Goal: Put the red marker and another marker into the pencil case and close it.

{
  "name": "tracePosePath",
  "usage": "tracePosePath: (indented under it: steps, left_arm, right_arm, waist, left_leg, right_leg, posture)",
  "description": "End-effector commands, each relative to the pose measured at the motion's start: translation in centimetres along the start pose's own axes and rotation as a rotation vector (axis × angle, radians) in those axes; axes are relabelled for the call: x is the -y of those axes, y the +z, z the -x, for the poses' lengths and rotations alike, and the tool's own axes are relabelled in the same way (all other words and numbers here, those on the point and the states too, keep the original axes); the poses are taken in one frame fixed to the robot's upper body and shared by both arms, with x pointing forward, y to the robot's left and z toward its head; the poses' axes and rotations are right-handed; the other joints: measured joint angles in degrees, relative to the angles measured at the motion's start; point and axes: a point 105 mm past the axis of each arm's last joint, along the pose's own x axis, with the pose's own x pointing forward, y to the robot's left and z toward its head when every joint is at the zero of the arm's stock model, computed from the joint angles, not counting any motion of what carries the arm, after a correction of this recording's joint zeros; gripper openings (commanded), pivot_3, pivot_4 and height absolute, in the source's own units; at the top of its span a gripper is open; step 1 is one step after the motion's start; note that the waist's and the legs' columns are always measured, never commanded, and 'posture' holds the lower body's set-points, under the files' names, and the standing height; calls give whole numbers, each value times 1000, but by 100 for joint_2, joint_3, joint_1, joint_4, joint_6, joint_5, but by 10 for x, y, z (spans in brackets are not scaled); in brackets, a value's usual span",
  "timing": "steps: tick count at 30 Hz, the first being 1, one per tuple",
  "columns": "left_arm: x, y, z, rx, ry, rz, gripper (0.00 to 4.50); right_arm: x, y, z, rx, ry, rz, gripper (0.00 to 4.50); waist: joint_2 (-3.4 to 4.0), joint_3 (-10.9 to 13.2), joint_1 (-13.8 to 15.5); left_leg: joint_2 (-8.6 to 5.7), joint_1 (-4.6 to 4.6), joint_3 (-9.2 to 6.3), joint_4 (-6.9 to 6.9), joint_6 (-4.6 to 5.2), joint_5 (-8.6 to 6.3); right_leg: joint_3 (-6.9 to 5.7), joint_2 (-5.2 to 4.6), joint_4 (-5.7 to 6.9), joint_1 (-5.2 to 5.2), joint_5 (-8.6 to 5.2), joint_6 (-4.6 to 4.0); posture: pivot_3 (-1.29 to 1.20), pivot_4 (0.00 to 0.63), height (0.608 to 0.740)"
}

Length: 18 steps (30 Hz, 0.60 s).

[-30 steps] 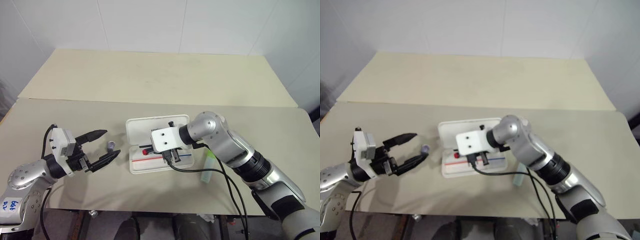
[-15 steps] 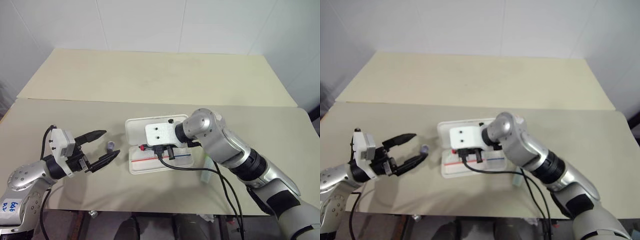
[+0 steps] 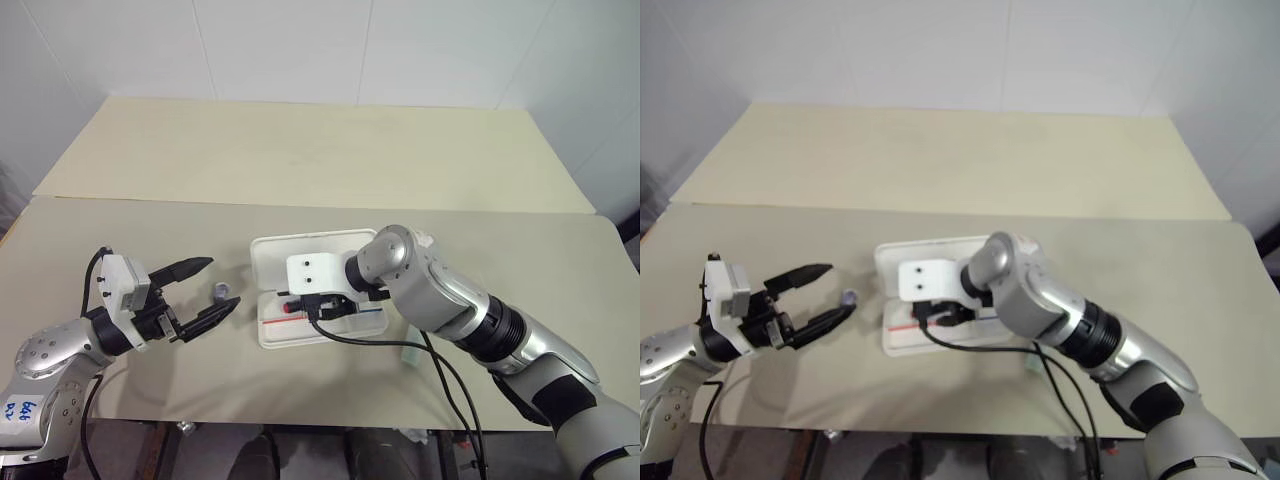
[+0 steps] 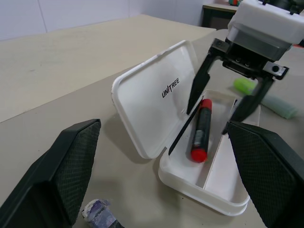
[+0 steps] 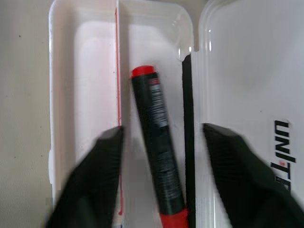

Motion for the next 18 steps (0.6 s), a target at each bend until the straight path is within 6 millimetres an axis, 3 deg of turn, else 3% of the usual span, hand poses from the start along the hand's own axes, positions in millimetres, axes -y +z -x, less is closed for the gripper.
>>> tracePosePath:
  steps: [1, 2, 11, 16, 18]
  left_arm:
    - [-1, 10, 1, 26, 4, -46, 4500]
    - [-1, 10, 1, 26, 3, -46, 4500]
    - [0, 9, -4, 34, -12, -39, 4500]
    - [0, 8, -6, 37, -21, -35, 4500]
    - [0, 7, -7, 38, -24, -33, 4500]
  right_arm:
    - [4, 12, 11, 31, -32, 62, 4254]
    - [4, 13, 12, 36, -30, 64, 4466]
    - [-1, 2, 56, 127, 77, 72, 4466]
    - [7, -28, 82, 65, 75, -41, 4466]
    - [10, -49, 91, -7, 51, -80, 4466]
  waist:
    - [0, 0, 1]
    - [0, 0, 0]
    - [-1, 0, 9]
    - [-1, 0, 15]
    - [-1, 1, 17]
  left_leg:
    - [0, 0, 0, 0, 0, 0]
    - [0, 0, 0, 0, 0, 0]
    - [0, -6, 3, 1, 1, -1]
    - [0, -7, 13, 0, 1, -1]
    - [0, -7, 14, 0, 2, -1]
  right_leg:
    - [0, 0, 0, 0, 0, 0]
    - [0, 0, 0, 0, 0, 0]
    - [-7, -3, -7, 4, 0, 1]
    - [-9, -3, -10, 4, 0, 0]
    - [-8, -4, -12, 4, -1, 0]
  posture:
    - [0, 150, 740]
    - [0, 150, 740]
    - [0, 150, 740]
    - [0, 150, 740]
    - [0, 150, 740]
